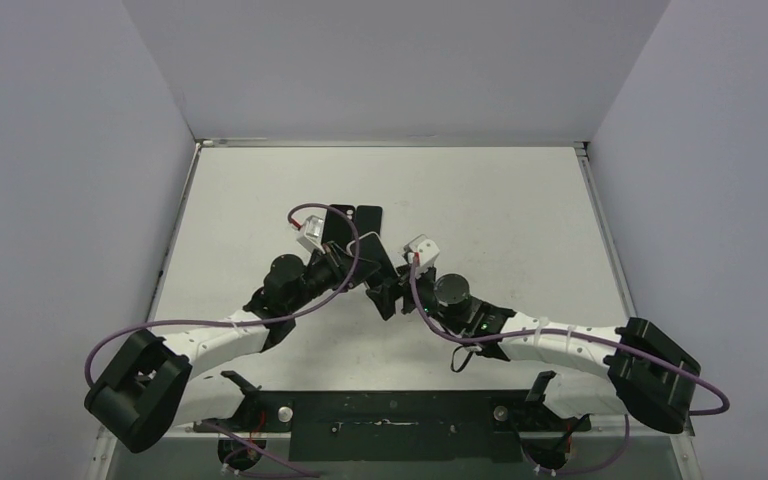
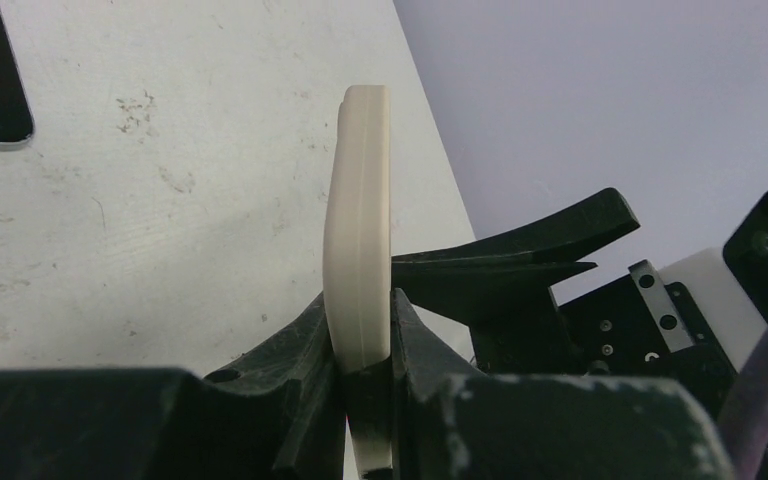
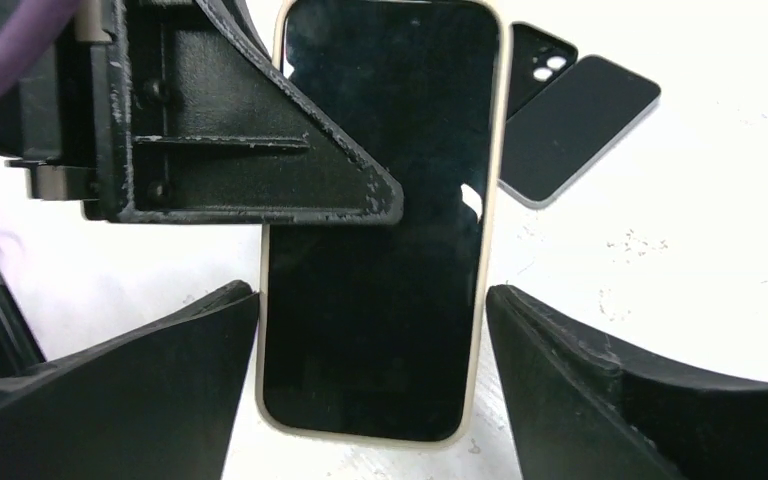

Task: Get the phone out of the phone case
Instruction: Remove the phone case from the phone.

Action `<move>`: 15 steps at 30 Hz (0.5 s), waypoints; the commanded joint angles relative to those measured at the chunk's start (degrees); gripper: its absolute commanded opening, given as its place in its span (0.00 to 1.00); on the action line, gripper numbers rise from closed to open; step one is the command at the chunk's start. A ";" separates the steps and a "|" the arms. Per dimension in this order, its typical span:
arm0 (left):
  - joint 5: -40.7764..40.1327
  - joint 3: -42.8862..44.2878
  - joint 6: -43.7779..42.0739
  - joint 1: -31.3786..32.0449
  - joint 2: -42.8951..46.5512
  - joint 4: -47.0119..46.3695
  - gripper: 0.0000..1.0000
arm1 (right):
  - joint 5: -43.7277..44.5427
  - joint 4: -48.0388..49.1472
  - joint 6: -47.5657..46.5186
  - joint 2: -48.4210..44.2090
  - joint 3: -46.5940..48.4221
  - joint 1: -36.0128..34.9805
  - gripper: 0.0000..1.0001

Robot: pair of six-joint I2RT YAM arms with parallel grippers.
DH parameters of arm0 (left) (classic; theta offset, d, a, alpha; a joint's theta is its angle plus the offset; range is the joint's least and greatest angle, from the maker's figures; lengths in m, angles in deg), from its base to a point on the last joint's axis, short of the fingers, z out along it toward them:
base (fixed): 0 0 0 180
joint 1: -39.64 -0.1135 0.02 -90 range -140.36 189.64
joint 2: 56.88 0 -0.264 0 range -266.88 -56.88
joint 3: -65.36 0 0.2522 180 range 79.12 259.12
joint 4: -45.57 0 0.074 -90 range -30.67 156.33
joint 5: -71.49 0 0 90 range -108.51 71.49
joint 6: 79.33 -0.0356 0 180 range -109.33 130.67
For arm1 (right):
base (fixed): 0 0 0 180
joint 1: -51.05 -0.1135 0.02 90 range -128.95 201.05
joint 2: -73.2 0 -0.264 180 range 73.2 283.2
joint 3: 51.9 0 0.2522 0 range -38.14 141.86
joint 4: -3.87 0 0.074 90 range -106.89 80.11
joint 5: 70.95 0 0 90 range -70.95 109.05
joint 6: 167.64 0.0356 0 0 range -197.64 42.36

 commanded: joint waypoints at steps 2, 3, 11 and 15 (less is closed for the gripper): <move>-1.71 -1.16 3.38 -2.25 3.60 -5.86 0.00 | 1.00 15.32 0.62 -8.33 -5.73 1.19 0.94; -1.75 -1.23 4.11 -2.55 4.13 -6.42 0.00 | 1.11 16.98 0.69 -9.56 -6.99 1.33 0.97; -3.35 -0.31 9.37 -3.10 7.30 -8.51 0.00 | -0.33 26.15 2.67 -15.66 -13.81 2.17 1.00; -5.45 -0.52 11.82 -3.18 9.54 -8.90 0.00 | 0.95 32.23 7.99 -15.37 -16.98 2.26 1.00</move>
